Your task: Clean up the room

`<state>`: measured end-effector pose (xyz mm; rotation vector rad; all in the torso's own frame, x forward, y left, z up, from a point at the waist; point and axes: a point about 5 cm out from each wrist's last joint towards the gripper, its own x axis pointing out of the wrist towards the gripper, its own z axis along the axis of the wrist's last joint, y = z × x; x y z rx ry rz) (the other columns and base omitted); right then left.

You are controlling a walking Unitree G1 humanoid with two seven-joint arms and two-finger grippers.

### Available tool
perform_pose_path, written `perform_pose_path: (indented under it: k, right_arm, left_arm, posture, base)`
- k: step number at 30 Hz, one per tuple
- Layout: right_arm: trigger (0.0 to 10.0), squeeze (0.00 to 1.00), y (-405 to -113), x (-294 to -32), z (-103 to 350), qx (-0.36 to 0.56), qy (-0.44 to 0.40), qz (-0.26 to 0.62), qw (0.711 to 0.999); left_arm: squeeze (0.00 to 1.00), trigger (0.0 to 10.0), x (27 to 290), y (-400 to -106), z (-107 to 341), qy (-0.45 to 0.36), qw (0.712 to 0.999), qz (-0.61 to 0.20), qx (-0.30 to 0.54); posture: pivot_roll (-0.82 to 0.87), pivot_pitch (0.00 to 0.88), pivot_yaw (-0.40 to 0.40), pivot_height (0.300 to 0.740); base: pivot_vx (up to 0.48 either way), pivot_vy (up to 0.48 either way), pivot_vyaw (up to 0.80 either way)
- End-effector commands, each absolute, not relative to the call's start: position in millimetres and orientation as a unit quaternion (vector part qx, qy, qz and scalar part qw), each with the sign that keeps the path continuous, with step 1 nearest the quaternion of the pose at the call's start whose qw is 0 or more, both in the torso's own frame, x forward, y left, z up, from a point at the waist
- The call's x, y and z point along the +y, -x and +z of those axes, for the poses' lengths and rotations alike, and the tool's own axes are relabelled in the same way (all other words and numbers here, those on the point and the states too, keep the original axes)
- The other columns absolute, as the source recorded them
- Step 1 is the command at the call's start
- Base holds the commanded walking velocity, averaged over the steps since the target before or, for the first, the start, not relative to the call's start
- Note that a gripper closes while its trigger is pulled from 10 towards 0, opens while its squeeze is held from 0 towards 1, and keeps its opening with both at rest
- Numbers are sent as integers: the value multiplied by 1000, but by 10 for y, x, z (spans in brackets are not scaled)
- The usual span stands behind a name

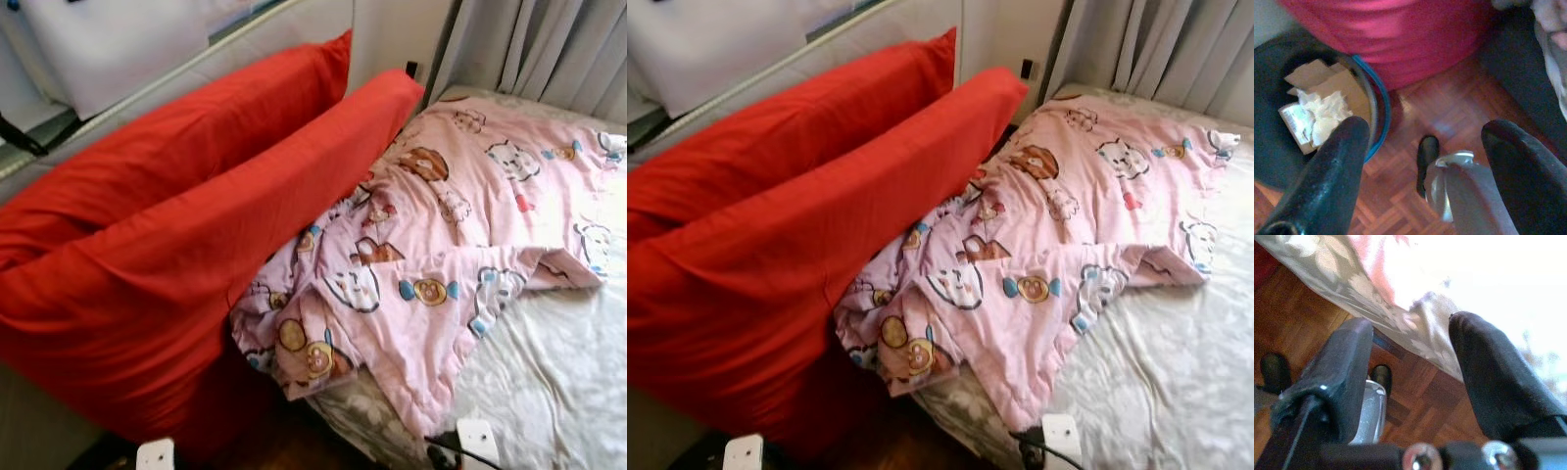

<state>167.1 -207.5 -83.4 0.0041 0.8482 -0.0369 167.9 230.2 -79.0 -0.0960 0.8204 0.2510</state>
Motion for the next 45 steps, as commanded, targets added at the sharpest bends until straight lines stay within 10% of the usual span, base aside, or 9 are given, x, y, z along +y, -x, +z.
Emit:
perform_pose_path:
  k: [1,17,22,45]
  right_arm:
    - [10000,0,-1646,-2035,-850,413,-9,-17,910]
    - [10000,0,-1704,-2008,-760,336,-33,-20,941]
    - [10000,0,-1748,-1997,-691,293,-32,-1,956]
    - [10000,0,-1760,-2019,-627,247,-46,-13,968]
  left_arm:
    - [0,10000,2324,-1506,-864,45,896,127,423]
    - [0,10000,2329,-1589,-761,58,931,112,343]
    - [0,10000,2149,-2199,-120,41,990,71,119]
    - [0,10000,2140,-2178,72,40,994,70,78]
  posture:
    - [-63,116,2,740]
    - [-76,94,17,740]
    - [-77,107,16,740]
    - [-69,145,9,740]
  base:
    - [0,0,0]
    - [0,0,0]
    - [0,0,0]
    - [0,0,0]
